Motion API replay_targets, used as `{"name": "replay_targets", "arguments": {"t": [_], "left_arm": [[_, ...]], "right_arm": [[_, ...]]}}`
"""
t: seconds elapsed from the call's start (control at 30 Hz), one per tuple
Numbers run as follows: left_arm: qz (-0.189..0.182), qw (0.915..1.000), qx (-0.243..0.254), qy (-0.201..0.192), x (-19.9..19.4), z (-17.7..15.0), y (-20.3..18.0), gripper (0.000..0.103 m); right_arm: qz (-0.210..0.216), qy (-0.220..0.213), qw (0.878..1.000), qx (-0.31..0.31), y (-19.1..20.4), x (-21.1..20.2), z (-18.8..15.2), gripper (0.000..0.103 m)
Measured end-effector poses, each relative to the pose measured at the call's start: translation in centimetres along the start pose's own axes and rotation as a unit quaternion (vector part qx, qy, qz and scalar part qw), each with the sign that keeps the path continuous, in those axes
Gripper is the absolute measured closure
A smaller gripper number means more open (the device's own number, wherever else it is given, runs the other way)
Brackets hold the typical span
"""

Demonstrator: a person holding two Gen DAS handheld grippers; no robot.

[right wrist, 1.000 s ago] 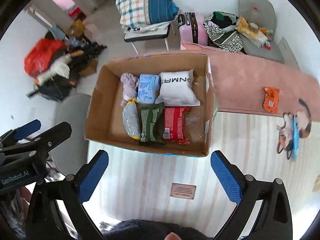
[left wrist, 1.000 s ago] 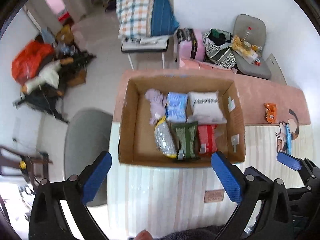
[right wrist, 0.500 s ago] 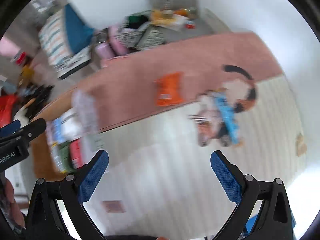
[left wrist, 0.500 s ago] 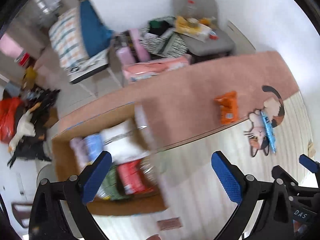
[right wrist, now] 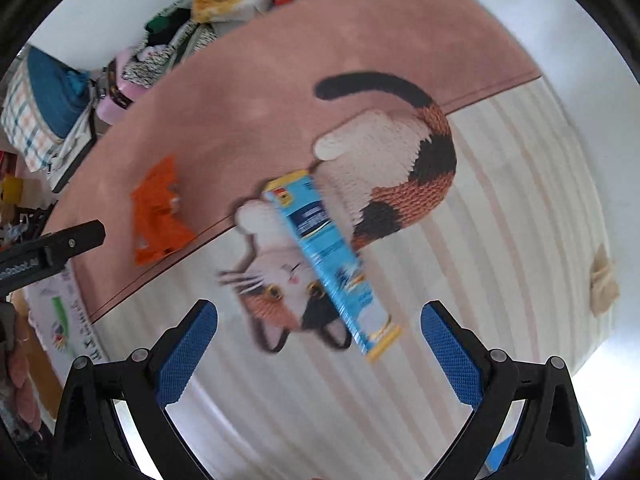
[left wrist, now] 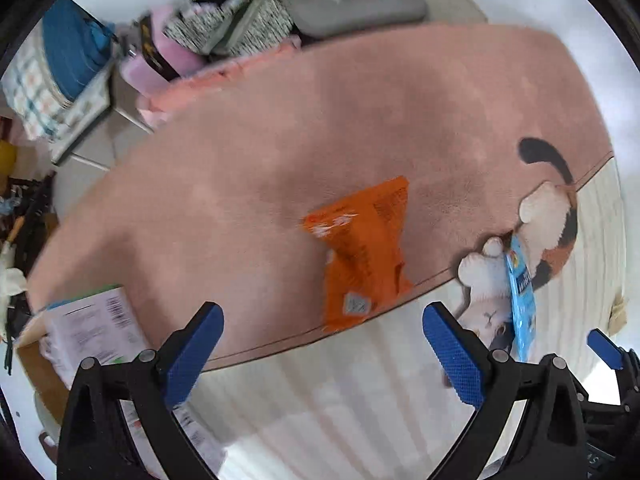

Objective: Organize soft objects
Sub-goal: 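Grasp the orange snack bag with the left tool while the right tool grasps the blue Nestle stick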

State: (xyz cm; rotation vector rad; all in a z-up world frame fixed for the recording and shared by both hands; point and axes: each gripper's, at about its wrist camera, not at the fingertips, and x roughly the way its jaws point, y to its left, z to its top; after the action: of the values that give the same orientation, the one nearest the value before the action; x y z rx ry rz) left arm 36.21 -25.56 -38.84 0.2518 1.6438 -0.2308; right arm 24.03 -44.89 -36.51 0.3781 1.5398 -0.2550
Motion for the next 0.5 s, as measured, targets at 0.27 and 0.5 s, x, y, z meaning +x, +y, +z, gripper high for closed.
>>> {"name": "replay_targets", "arguments": {"t": [0.27, 0.5], "left_arm": [[-0.025, 0.9983, -0.011, 0.051, 5.4, 2.5, -0.8, 0.001], [-0.025, 0.9975, -0.005, 0.066, 6.9, 3.4, -1.4, 0.024]], "right_arm": [[-0.004, 0.049, 0.999, -0.012, -1.4, 6.6, 3.4, 0.007], [-0.001, 0.080, 0.996, -0.024, -0.9, 9.4, 4.4, 0.029]]}}
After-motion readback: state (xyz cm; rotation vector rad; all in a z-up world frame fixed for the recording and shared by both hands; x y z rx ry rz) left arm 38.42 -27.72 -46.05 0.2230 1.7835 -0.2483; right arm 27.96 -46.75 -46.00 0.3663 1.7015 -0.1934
